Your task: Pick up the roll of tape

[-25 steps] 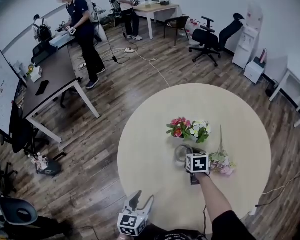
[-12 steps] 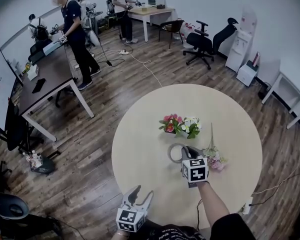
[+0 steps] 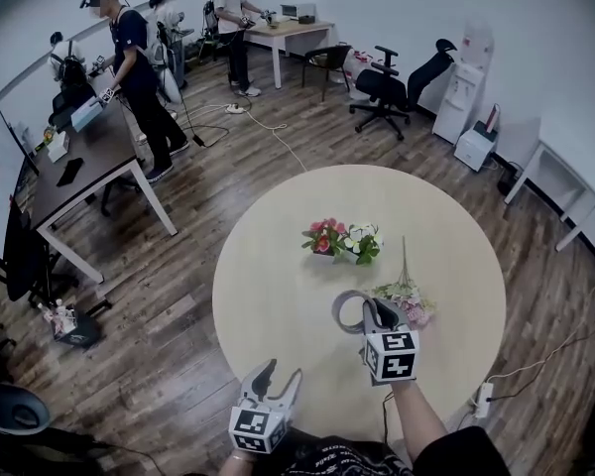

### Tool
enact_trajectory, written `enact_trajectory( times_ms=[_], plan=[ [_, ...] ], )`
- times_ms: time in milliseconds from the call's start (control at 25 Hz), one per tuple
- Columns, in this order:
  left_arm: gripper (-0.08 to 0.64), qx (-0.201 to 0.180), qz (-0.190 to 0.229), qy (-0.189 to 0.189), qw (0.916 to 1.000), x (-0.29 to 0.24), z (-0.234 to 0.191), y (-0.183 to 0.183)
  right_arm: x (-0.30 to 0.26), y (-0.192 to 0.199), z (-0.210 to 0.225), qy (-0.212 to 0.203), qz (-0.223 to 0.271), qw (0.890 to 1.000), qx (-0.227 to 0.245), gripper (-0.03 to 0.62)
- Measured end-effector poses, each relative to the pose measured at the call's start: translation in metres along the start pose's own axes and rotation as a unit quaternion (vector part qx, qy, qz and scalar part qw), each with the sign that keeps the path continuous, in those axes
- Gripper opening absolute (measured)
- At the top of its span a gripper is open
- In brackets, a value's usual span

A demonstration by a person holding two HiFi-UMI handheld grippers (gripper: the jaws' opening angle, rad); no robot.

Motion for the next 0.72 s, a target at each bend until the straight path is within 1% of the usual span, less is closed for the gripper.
enact_trajectory(
  times_ms=[120, 360, 720],
  plan=[
    [0.245, -0.003, 0.007, 0.002, 1.0000, 0.003, 0.003, -0.001, 0.018, 0.008, -0.002, 0.004, 0.013, 1.000, -0.005, 0.057],
    [0.245, -0.012, 0.003, 0.023, 0.9997, 0.000, 0.016, 0.002, 0.043, 0.031, -0.003, 0.005, 0.022, 1.000, -0.002, 0.057],
    [0.247, -0.023, 0.003, 0.043, 0.9988, -0.003, 0.027, 0.003, 0.077, 0.081, -0.005, 0.013, 0.039, 0.998, -0.043, 0.057]
  ],
)
Point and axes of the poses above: the fingertips, and each gripper's own axes: x backward along the fingers, z to its right, y out of its underside, the point moved 6 cm from there along x, backward along the fingers, and after that the axes turned 14 degrees about -z, right-handed, at the moved point
